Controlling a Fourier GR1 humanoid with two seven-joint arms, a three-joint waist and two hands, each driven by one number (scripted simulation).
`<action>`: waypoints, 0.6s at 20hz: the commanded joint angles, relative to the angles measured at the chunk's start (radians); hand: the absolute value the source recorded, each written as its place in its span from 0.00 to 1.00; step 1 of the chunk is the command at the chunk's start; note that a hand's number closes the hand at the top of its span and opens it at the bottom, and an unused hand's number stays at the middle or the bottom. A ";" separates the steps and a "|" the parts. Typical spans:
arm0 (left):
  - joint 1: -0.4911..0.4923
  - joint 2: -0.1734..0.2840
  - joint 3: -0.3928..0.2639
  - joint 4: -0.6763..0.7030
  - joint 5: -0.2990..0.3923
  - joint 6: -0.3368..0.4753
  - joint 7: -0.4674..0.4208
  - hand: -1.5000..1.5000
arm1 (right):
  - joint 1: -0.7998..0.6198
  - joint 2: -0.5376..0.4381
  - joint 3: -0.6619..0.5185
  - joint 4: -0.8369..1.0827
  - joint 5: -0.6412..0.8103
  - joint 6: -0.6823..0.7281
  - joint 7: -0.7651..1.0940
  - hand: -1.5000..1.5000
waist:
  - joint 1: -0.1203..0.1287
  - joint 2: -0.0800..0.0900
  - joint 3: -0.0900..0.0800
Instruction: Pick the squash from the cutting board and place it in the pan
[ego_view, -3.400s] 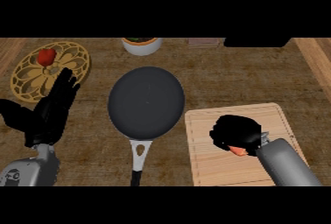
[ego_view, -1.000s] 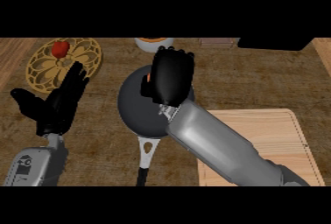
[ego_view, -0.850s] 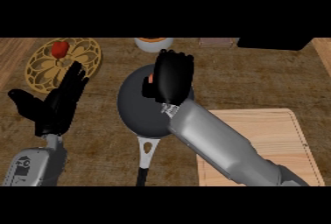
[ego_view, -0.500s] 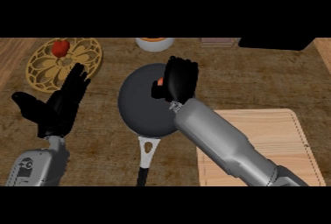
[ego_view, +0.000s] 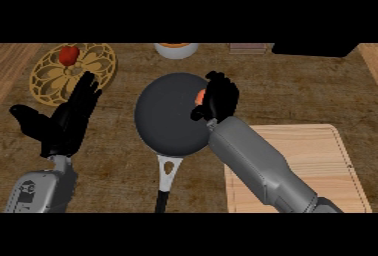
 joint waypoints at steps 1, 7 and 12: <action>-0.029 0.007 0.023 0.036 0.002 0.007 0.009 0.50 | 0.052 0.006 0.044 0.006 -0.037 -0.228 -0.011 0.00 | -0.020 -0.003 0.000; 0.050 -0.007 0.008 -0.019 -0.023 0.027 -0.013 0.50 | 0.065 0.006 -0.041 -0.142 -0.073 -0.419 -0.086 0.00 | -0.044 -0.012 0.001; 0.077 0.014 0.049 -0.039 0.016 0.012 0.012 0.50 | 0.298 0.006 -0.032 -0.376 -0.129 -0.531 -0.179 0.00 | -0.084 -0.023 0.001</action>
